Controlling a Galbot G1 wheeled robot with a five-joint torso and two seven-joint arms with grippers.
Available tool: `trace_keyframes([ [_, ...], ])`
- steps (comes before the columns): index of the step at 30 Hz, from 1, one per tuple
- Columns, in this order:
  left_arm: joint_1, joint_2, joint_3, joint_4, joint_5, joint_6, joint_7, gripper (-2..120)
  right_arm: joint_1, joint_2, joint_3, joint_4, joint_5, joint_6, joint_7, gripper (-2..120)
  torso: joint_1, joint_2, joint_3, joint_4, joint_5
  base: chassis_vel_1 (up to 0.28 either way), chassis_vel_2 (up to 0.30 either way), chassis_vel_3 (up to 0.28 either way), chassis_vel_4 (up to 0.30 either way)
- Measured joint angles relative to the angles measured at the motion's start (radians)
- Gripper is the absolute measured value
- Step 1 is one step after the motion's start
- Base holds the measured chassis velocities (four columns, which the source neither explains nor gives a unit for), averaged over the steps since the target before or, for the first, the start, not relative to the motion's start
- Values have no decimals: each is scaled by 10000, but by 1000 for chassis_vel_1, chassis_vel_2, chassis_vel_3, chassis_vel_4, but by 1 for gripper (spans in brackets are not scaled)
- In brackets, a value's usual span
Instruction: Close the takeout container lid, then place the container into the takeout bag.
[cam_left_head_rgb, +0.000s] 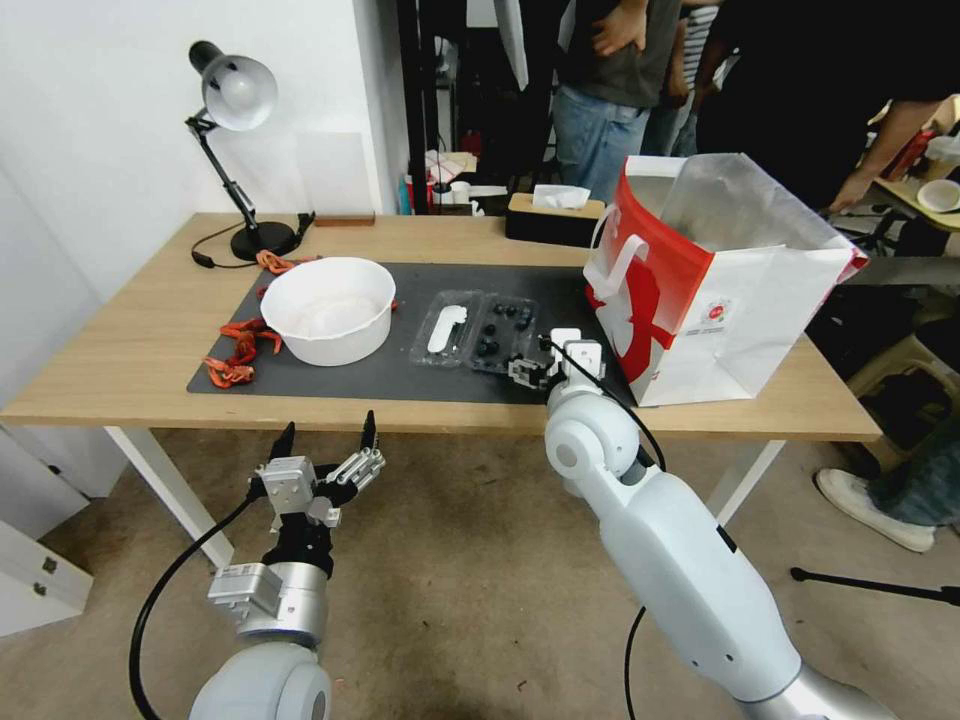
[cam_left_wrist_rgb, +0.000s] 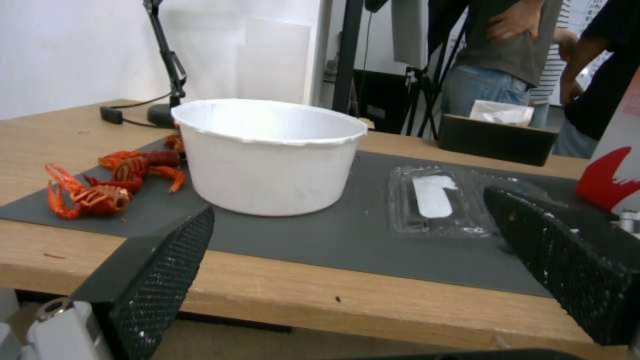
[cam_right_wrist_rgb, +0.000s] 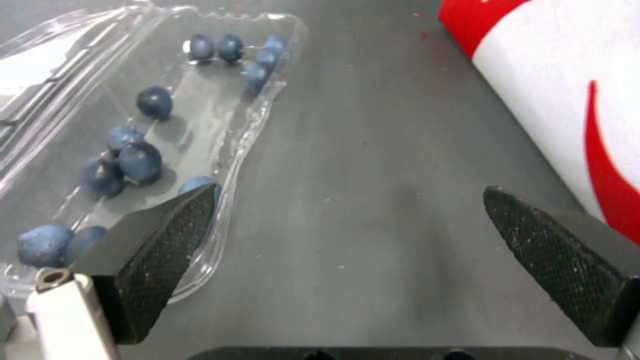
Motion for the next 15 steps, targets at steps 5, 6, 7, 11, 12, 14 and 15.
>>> trace_keyframes([
  [5, 2, 0, 23, 17, 22, -21, 1, 100, -29, -48, 162, 48, 0, 2, -51, 100, 0, 0, 0, 0, 0, 0, 0, 0, 0],
  [6, 6, 0, 25, 17, 23, -22, 1, 100, -43, -53, 211, 83, -3, 22, -73, 100, 0, 0, 0, 0, 0, 0, 0, 0, 0],
  [7, 10, 0, 26, 17, 24, -21, 1, 100, -74, -63, 269, 161, -20, 69, -116, 100, 0, 0, 0, 0, 0, 0, 0, 0, 0],
  [11, 33, 0, 26, 9, 27, -22, 1, 100, -213, -151, 354, 583, -198, 545, -507, 100, 0, 0, 0, 0, -1, 0, 0, 0, 0],
  [12, 38, 0, 25, 4, 27, -23, 1, 100, -258, -184, 362, 689, -273, 700, -653, 100, 0, 0, 0, 1, -1, 0, 0, 0, 0],
  [14, 46, 0, 23, -6, 28, -23, 1, 100, -390, -267, 358, 968, -464, 1131, -951, 100, -2, 0, 0, 1, -1, 0, 0, 0, 0],
  [15, 49, 0, 21, -18, 29, -24, 1, 100, -530, -341, 365, 1193, -637, 1445, -1254, 100, -2, 0, -1, 1, -1, 0, 0, 0, 0],
])
